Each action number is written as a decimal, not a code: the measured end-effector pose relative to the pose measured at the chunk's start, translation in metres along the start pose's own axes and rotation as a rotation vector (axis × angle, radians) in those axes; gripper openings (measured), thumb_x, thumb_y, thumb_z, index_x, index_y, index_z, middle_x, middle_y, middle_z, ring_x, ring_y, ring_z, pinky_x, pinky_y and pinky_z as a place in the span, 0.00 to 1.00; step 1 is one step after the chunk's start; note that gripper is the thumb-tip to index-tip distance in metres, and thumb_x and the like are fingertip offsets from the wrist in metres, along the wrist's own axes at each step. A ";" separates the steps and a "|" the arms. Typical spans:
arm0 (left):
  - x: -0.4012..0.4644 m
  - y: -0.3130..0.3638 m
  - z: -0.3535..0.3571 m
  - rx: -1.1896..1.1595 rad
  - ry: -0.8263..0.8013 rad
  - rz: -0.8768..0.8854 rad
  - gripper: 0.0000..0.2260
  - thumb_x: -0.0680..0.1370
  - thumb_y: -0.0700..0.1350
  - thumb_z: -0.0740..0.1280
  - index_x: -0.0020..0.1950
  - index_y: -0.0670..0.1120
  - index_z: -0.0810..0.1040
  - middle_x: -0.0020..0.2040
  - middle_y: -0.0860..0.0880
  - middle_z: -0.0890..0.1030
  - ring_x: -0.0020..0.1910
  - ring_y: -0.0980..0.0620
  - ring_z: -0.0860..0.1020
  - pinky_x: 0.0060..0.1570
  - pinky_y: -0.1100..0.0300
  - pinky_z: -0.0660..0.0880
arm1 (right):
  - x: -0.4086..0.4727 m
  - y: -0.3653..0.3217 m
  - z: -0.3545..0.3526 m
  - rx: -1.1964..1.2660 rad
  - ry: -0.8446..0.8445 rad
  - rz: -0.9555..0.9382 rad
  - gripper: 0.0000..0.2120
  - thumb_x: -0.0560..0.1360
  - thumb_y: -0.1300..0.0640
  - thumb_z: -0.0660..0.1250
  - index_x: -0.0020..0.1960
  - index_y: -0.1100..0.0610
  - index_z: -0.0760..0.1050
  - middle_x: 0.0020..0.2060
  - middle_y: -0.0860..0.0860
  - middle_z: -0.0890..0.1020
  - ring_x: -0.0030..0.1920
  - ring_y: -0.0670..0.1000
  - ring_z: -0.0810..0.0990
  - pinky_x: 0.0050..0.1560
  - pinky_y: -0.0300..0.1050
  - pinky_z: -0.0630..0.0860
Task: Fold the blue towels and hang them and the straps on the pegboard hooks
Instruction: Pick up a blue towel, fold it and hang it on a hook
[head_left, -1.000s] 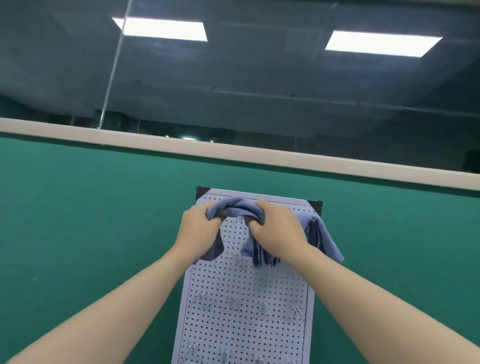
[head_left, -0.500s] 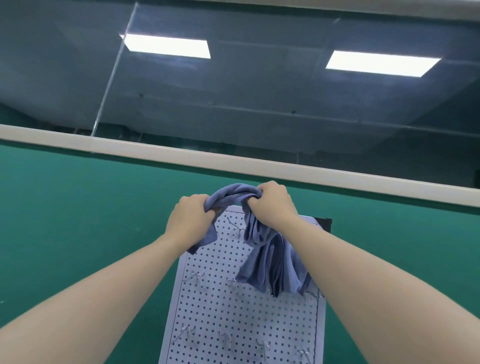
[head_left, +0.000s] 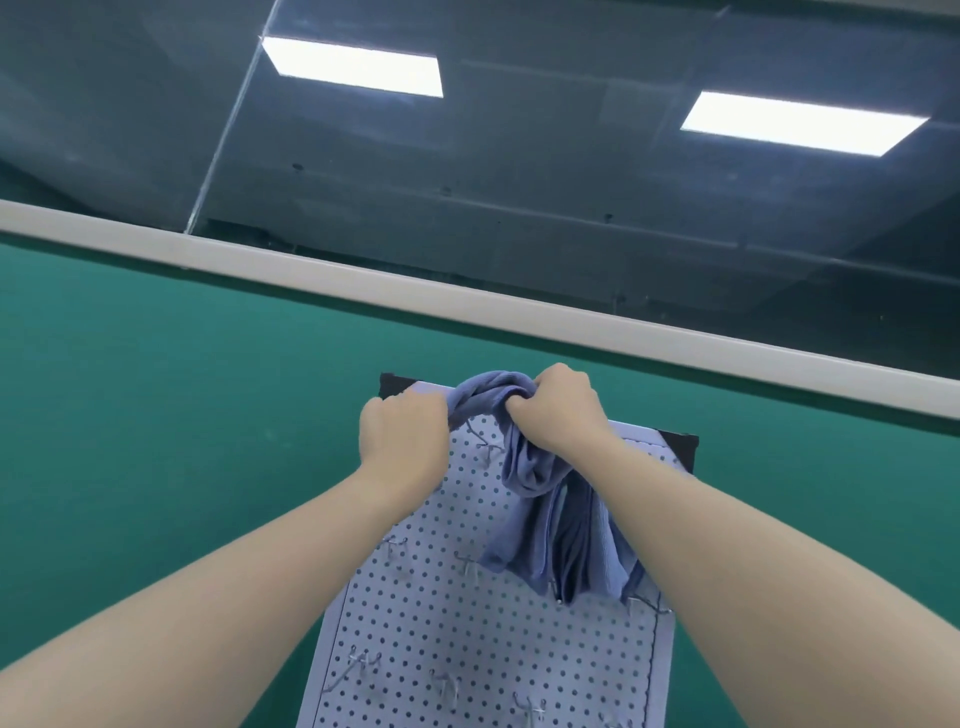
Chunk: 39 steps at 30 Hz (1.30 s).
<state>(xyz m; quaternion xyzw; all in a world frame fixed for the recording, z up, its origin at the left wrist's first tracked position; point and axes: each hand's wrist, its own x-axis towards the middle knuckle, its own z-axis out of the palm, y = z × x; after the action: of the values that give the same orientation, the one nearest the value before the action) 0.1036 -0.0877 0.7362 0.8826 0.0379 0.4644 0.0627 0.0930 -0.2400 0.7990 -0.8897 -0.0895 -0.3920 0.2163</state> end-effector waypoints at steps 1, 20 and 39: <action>0.001 0.000 0.006 -0.002 -0.020 -0.020 0.09 0.78 0.43 0.71 0.52 0.52 0.72 0.40 0.51 0.72 0.34 0.50 0.68 0.30 0.58 0.56 | 0.000 -0.001 0.004 -0.003 -0.008 0.009 0.11 0.76 0.55 0.65 0.39 0.60 0.70 0.35 0.55 0.76 0.32 0.54 0.72 0.32 0.44 0.68; -0.017 -0.017 0.071 -0.714 -0.287 0.048 0.13 0.80 0.45 0.64 0.35 0.48 0.69 0.33 0.49 0.76 0.33 0.46 0.72 0.33 0.54 0.68 | -0.054 0.021 0.068 0.031 -0.098 0.019 0.16 0.82 0.57 0.59 0.35 0.57 0.64 0.34 0.52 0.70 0.33 0.54 0.70 0.36 0.47 0.66; -0.113 -0.008 0.045 -0.719 -0.192 -0.162 0.07 0.81 0.41 0.63 0.45 0.50 0.68 0.42 0.51 0.75 0.35 0.53 0.71 0.31 0.58 0.65 | -0.140 0.038 0.075 -0.114 -0.192 0.067 0.16 0.83 0.52 0.58 0.38 0.53 0.62 0.38 0.50 0.73 0.40 0.54 0.73 0.42 0.48 0.72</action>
<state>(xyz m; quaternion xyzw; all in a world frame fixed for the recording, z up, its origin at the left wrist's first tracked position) 0.0761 -0.0975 0.6176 0.8379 -0.0640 0.3566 0.4082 0.0605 -0.2383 0.6393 -0.9364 -0.0575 -0.3021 0.1688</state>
